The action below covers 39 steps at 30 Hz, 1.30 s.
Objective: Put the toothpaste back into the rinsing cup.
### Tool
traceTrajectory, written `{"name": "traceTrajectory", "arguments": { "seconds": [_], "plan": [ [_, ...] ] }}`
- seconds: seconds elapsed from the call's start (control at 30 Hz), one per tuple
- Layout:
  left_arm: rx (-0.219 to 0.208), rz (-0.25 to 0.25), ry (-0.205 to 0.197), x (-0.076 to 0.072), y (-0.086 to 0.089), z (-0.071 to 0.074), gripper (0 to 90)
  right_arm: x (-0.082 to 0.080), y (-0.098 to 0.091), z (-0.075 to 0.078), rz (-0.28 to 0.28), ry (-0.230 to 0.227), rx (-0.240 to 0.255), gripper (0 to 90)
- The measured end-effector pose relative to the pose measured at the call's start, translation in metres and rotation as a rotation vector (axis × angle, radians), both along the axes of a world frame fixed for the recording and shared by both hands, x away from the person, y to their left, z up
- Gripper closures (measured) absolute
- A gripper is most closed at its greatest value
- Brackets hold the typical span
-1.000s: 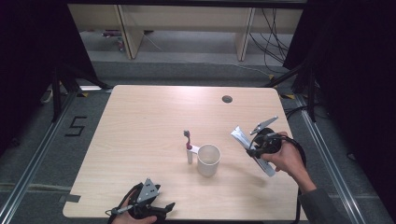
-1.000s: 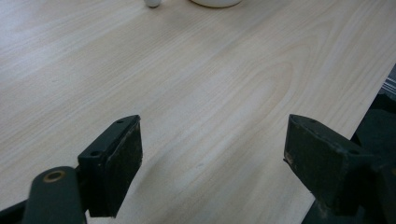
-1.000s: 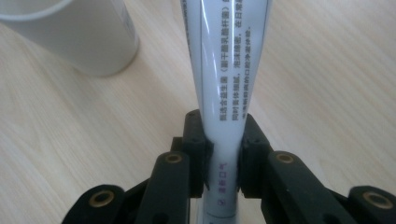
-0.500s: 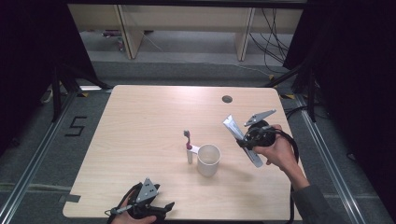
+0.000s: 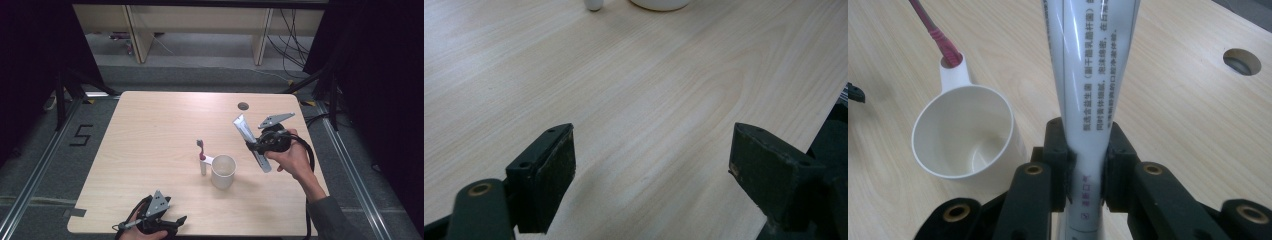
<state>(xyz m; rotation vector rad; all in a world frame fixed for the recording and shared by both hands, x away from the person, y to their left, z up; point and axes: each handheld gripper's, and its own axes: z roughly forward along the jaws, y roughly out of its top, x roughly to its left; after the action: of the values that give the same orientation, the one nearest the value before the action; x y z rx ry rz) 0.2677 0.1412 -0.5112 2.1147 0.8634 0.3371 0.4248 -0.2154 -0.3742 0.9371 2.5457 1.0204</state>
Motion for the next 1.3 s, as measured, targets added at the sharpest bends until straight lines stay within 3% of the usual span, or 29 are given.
{"name": "traceTrajectory", "arguments": {
  "seconds": [0.17, 0.23, 0.27, 0.3, 0.37, 0.4, 0.5, 0.63, 0.67, 0.93, 1.0, 1.17, 1.27, 1.3],
  "plan": [
    [-0.003, 0.001, 0.001, 0.0, 0.0, 0.0, 18.2, -0.001, 0.005, 0.003, -0.015, 0.0, 0.014, 76.9],
    [0.009, 0.005, -0.003, 0.002, 0.001, 0.001, 18.2, 0.001, 0.006, 0.003, 0.004, -0.04, 0.029, 76.9],
    [-0.016, 0.011, -0.002, 0.001, 0.0, 0.0, 18.2, -0.001, 0.007, 0.006, -0.019, -0.007, 0.03, 76.9],
    [-0.014, 0.011, -0.002, 0.001, 0.0, 0.0, 18.2, 0.001, 0.008, 0.006, -0.024, -0.034, 0.047, 76.9],
    [-0.016, 0.01, -0.003, 0.001, 0.0, 0.0, 18.2, 0.001, 0.009, 0.011, -0.015, -0.032, 0.04, 76.9],
    [-0.018, 0.012, -0.005, 0.002, 0.0, 0.0, 18.2, 0.002, 0.011, 0.01, -0.016, -0.045, 0.067, 76.9],
    [-0.018, 0.013, -0.003, 0.001, 0.0, 0.0, 18.2, 0.002, 0.014, 0.014, -0.015, -0.06, 0.08, 76.9],
    [-0.026, 0.024, -0.003, 0.002, 0.0, 0.001, 18.2, 0.002, 0.018, 0.019, -0.002, -0.052, 0.088, 76.9],
    [-0.002, 0.019, -0.007, 0.002, 0.002, 0.001, 18.2, 0.002, 0.02, 0.02, -0.003, -0.056, 0.106, 76.9],
    [-0.015, 0.022, -0.006, 0.003, 0.002, 0.001, 18.2, 0.001, 0.029, 0.03, 0.014, -0.078, 0.166, 76.9],
    [-0.013, 0.02, -0.008, 0.003, 0.002, 0.001, 18.2, 0.001, 0.029, 0.031, 0.022, -0.109, 0.193, 76.9],
    [-0.016, 0.023, -0.004, 0.004, 0.001, 0.0, 18.2, -0.002, 0.035, 0.031, 0.039, -0.084, 0.209, 76.9],
    [-0.009, 0.019, -0.006, 0.004, 0.002, 0.001, 18.2, -0.001, 0.038, 0.031, 0.056, -0.113, 0.205, 76.9],
    [-0.007, 0.021, -0.009, 0.004, 0.002, 0.0, 18.2, -0.002, 0.04, 0.031, 0.054, -0.094, 0.219, 76.9]
  ]
}}
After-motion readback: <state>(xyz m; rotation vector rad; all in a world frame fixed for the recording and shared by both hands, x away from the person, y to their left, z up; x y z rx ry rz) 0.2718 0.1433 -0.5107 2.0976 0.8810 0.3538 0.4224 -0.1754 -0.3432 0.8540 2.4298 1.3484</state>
